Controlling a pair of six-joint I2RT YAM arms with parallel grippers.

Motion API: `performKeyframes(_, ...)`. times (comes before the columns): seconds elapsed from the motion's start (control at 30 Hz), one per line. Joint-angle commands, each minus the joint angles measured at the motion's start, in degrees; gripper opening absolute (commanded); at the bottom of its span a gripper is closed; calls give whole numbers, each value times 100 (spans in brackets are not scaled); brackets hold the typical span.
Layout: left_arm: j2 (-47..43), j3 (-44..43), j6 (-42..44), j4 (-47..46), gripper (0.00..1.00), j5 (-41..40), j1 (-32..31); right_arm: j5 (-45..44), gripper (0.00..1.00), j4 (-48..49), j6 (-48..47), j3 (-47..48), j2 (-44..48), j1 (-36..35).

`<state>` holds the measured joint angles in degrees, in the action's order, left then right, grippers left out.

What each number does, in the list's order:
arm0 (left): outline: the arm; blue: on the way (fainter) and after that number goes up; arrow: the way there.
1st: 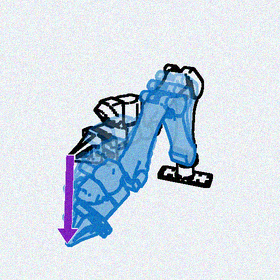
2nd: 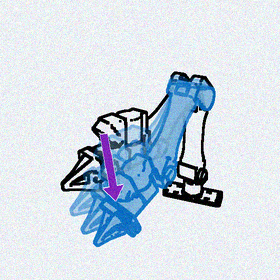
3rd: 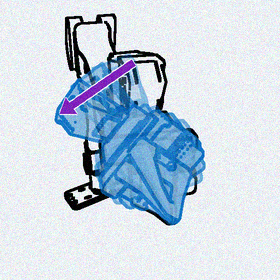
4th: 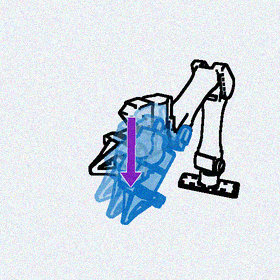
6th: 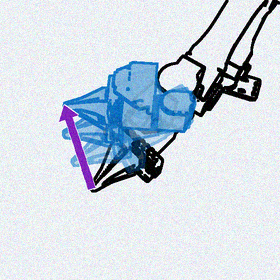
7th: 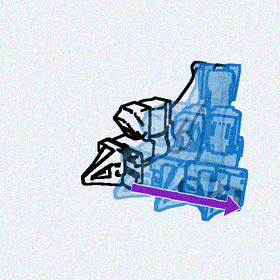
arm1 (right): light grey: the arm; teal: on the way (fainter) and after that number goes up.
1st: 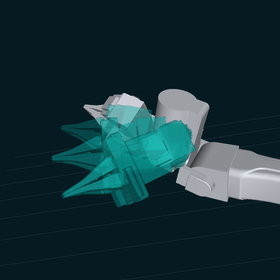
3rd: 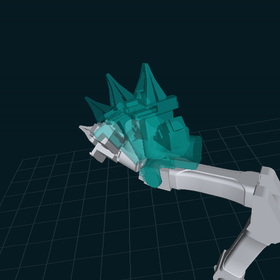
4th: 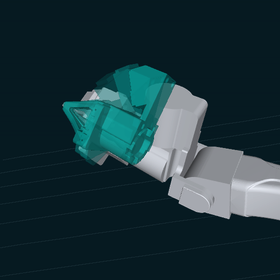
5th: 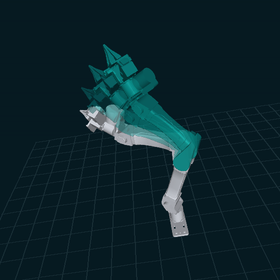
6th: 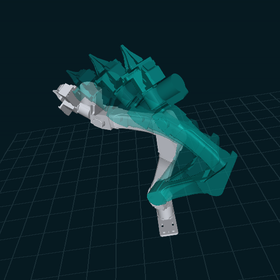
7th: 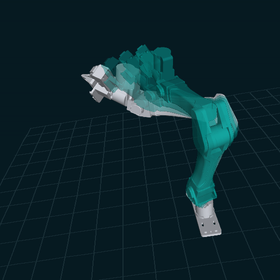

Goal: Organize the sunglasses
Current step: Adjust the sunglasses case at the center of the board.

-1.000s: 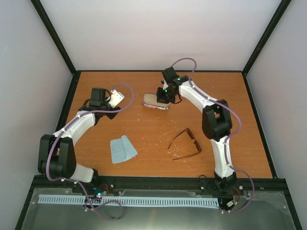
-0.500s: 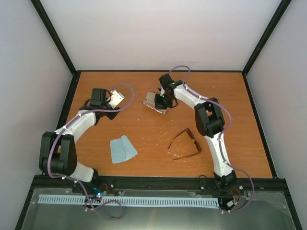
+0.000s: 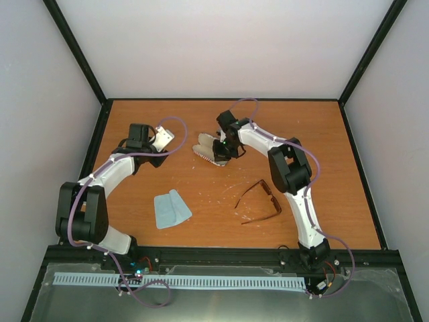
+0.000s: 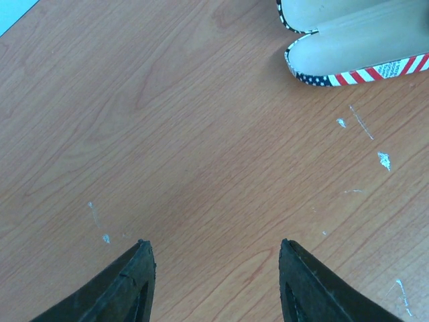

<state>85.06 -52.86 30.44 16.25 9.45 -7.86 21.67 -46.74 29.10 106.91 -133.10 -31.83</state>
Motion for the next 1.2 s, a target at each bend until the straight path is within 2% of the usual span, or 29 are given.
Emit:
performKeyframes(0.0, 45, -128, -163, -160, 52, 150, 56, -710, 7, -387, -274, 120, 283, -219)
performKeyframes(0.17, 110, -187, -361, -256, 55, 237, 56, -2445, 7, -886, -578, 439, 445, -805)
performKeyframes(0.4, 101, -158, -552, -410, 57, 298, 56, -3642, 7, -898, -540, 145, 641, -1376)
performKeyframes(0.67, -110, 167, -661, -532, 58, 399, 57, -4147, 5, -858, -280, -409, 726, -1687)
performKeyframes(0.83, -314, 268, -617, -458, 59, 303, 56, -4301, 6, -519, 67, -980, 1617, -1511)
performKeyframes(0.97, -424, 314, -608, -390, 60, 234, 56, -3704, 8, 260, 193, -1658, 2349, -946)
performKeyframes(1.17, -532, 288, -652, -284, 60, 189, 56, -3302, 7, 315, -95, -1631, 2147, -607)
